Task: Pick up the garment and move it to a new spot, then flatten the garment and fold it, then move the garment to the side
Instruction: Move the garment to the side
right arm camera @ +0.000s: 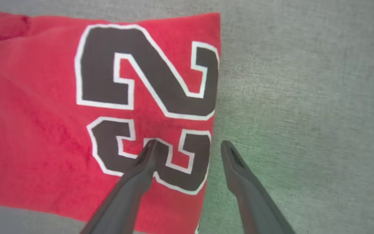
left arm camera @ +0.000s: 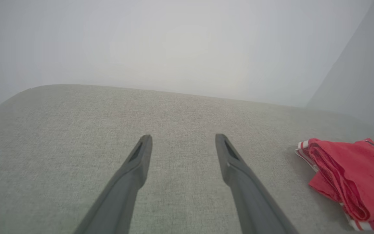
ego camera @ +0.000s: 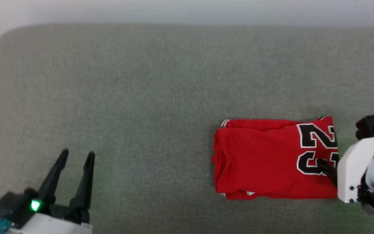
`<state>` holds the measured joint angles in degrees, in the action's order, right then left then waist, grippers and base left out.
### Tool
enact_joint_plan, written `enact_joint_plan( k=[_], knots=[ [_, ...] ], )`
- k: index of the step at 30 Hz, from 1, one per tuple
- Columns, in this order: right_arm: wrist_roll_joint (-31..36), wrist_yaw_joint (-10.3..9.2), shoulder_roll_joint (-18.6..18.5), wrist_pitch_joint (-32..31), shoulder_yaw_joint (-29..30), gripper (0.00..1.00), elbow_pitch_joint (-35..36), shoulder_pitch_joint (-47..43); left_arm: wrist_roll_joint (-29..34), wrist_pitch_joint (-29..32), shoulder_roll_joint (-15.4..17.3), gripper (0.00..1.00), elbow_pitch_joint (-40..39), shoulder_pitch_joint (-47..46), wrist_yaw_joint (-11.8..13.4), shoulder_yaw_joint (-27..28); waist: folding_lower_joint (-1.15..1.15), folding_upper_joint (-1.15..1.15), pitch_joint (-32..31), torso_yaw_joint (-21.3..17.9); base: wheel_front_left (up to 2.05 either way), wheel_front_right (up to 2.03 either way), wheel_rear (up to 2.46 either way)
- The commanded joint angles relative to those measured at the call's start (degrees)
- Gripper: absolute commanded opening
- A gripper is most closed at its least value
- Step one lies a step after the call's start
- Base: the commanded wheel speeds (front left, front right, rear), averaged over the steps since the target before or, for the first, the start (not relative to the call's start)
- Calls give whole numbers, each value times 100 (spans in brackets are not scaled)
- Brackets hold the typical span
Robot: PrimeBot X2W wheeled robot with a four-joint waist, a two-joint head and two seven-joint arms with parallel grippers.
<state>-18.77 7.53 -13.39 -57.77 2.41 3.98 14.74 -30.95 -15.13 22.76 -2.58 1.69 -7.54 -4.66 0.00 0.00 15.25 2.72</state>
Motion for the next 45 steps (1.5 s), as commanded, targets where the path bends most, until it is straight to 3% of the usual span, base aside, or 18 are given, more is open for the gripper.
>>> enact_joint_plan(
  k=[1,9,10,12,13,18,25,36,45],
  knots=[
    [128,-10,45,-52,4,100,14,77,-48,5,32,100,-25,-122,13,-36,0,0,406,132,0,0,0],
    [672,-11,441,-167,-37,99,-142,140,-73,5,209,100,-319,-545,13,-225,0,0,787,122,0,0,0],
    [696,-11,476,-150,-73,65,-176,147,-64,5,240,100,-343,-566,13,-225,0,0,810,105,0,0,0],
    [717,-11,573,-92,-81,18,-235,187,-40,5,253,100,-405,-622,13,-224,0,0,836,67,0,0,0],
    [718,-10,615,-58,-91,2,-234,183,-3,5,282,100,-463,-653,13,-227,0,0,845,40,0,0,0],
    [698,-13,712,297,119,0,-20,249,56,5,374,100,-681,-752,14,-235,0,0,903,-185,0,0,0],
    [787,-12,787,862,572,0,435,219,216,5,749,100,-970,-855,13,-254,0,0,1159,-838,0,0,0],
    [1097,-11,990,1886,2066,0,1161,503,229,5,2090,100,-1770,-1925,14,-626,0,0,2040,-1720,0,0,0],
    [1163,-11,883,2588,2861,0,825,1350,66,5,3006,100,-2245,-3211,14,-935,0,0,2597,-1991,0,0,0]
  ],
)
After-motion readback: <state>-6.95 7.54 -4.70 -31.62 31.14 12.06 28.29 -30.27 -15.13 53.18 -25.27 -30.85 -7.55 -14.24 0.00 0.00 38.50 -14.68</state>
